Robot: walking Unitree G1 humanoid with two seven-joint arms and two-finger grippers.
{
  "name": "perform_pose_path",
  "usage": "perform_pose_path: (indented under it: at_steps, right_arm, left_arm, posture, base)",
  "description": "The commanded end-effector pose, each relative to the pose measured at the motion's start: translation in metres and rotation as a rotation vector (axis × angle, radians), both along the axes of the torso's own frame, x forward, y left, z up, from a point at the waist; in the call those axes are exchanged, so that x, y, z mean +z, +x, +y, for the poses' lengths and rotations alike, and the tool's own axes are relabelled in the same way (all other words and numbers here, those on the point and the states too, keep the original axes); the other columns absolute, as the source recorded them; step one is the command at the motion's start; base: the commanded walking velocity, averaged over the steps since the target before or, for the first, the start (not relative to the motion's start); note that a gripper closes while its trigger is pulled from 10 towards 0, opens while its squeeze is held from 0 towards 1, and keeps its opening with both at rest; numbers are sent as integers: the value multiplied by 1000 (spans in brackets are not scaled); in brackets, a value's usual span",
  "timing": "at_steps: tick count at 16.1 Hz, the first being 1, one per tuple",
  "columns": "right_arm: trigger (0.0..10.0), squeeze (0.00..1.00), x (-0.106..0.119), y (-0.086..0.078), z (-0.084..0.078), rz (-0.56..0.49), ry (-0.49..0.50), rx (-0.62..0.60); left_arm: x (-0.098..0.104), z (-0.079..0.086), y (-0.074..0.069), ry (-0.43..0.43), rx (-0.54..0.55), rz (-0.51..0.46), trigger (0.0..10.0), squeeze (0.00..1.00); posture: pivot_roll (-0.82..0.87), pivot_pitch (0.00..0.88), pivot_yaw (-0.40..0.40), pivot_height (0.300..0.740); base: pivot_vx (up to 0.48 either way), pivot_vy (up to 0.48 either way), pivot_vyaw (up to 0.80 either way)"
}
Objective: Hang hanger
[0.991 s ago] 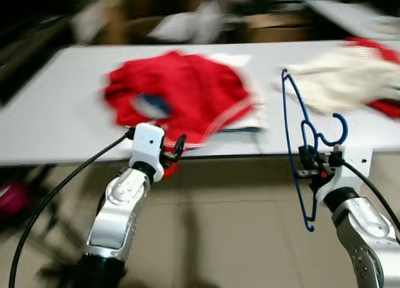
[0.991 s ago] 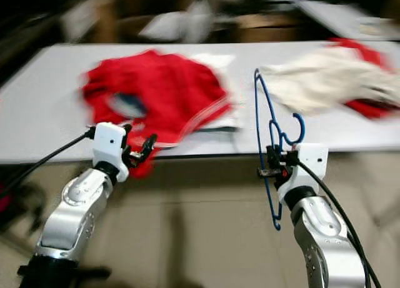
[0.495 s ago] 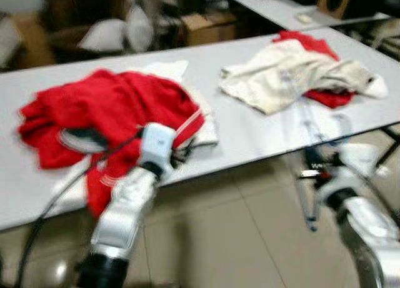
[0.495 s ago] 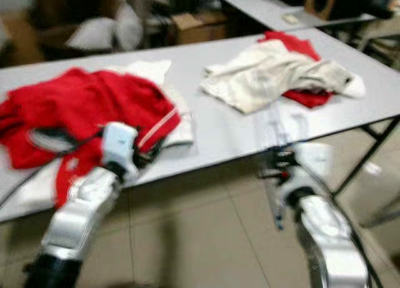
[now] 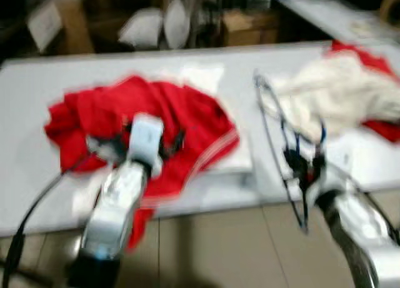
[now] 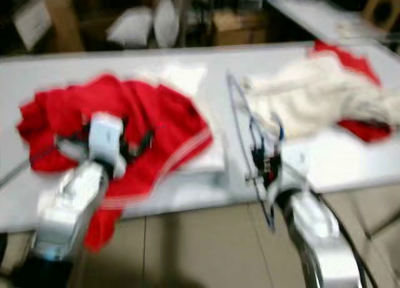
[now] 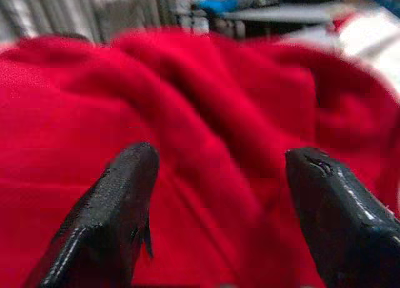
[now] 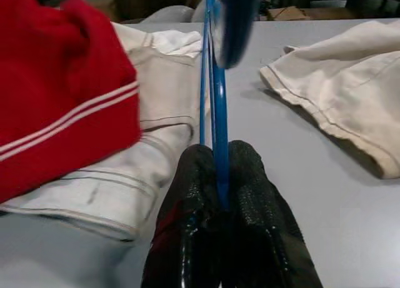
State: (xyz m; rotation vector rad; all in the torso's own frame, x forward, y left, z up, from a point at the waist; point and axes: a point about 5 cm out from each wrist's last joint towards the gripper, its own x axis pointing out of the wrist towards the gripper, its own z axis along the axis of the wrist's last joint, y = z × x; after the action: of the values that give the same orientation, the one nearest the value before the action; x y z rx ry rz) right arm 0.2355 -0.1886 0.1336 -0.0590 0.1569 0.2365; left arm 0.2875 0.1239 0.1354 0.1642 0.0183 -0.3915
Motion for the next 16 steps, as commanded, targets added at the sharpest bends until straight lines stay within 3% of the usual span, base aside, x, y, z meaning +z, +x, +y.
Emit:
perform_pose_path:
  at_steps: [1,3,4,5,7,8,9,12,16]
  right_arm:
    - [10000,0,3,-2,-7,-12,-18,-20]
    - [10000,0,3,-3,-7,-13,-21,-22]
    - [10000,0,3,-4,-8,-11,-21,-31]
    - [10000,0,2,-5,-9,-10,-22,-33]
    - [10000,0,2,-6,-10,-8,-25,-39]
    - [10000,0,2,-6,-12,-7,-26,-44]
    - [10000,0,3,-6,-12,-7,-28,-45]
    - [10000,0,3,-7,-13,-8,-33,-48]
    - [10000,0,2,-7,-12,-4,-32,-47]
  left_arm:
    - [-3,-18,-4,17,-102,15,10000,0]
    - [-6,-27,-9,12,-206,47,10000,0]
    - [-6,-33,-15,-92,-312,121,10000,1000]
    - [-8,-33,-16,-49,-340,136,10000,1000]
    - [-16,-29,-10,41,-293,160,10000,1000]
    - [-22,-30,-7,112,-324,186,10000,902]
    - [-25,-31,-3,150,-329,195,10000,0]
    - [-26,-25,9,227,-243,188,10000,0]
    - [-28,-24,14,148,-177,216,10000,0]
  posture:
    - [-57,3,22,740]
    - [-60,5,26,740]
    - [-63,5,28,740]
    - [-64,6,32,740]
    - [-70,6,36,740]
    - [-72,6,36,740]
    - [-73,4,37,740]
    - [-76,3,38,740]
    - [-73,0,34,740]
  base:
    - [0,0,0]
    - [0,0,0]
    - [0,0,0]
    - [0,0,0]
    - [0,0,0]
    - [0,0,0]
    - [0,0,0]
    - [0,0,0]
    - [0,0,0]
